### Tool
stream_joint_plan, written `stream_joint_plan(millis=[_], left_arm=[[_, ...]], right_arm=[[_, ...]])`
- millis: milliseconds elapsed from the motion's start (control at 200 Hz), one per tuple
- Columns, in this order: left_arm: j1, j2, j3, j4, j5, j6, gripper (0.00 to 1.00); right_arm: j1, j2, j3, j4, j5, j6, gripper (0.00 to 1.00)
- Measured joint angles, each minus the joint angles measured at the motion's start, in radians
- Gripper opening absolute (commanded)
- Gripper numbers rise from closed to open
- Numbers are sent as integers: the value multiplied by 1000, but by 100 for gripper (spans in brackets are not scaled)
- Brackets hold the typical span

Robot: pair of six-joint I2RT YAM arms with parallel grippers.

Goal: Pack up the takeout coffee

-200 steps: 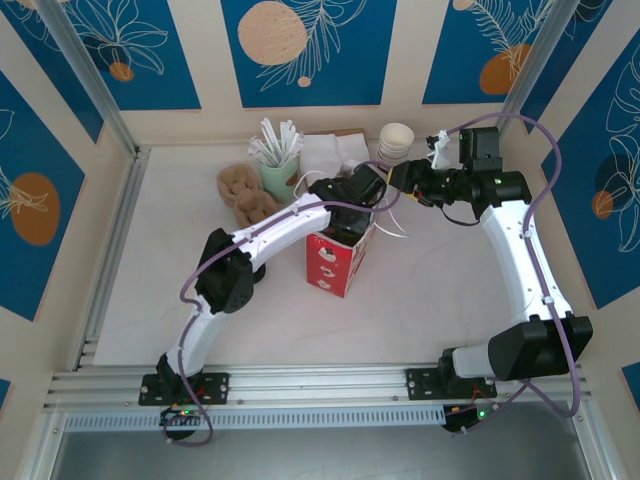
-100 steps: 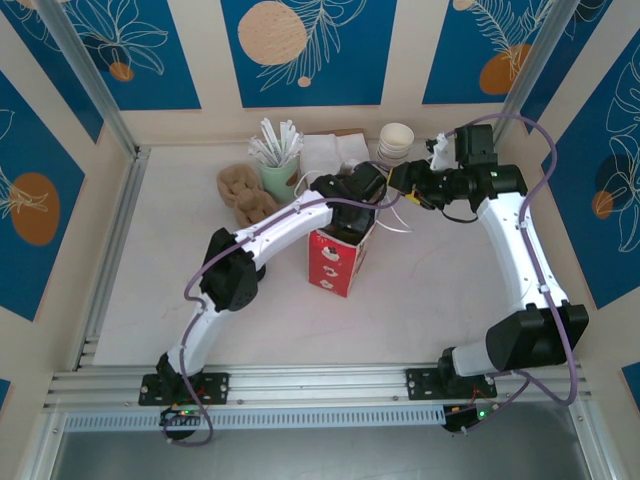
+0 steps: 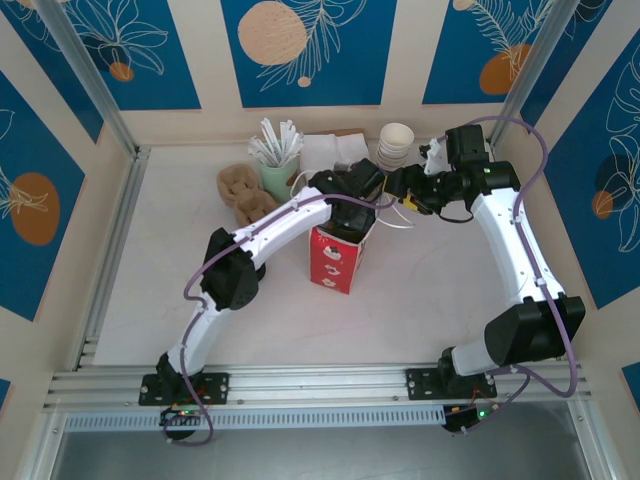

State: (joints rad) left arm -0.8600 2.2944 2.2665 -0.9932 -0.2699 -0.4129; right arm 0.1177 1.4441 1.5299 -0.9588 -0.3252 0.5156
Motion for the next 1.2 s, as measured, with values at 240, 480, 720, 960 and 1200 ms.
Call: stream_joint_plan(millis=[240,480,720,960,1200], left_arm=[[2,0,30,1,0,-5,89],[2,0,49,3,-4,-9,90],[2,0,102,-12,-10,-23,90],[2,0,112,-19,-19,-27,90],[2,0,113,-26,-18,-51,87]], right_arm=[[-20,-1,32,23,-57,4,69],[-67,-27,52,93,-117,15,71],[-164,-146,12,203,-180,55,73],[-182,-150,-8,208,-180,81,70],[-154,-71,-8,164,-142,119,65]])
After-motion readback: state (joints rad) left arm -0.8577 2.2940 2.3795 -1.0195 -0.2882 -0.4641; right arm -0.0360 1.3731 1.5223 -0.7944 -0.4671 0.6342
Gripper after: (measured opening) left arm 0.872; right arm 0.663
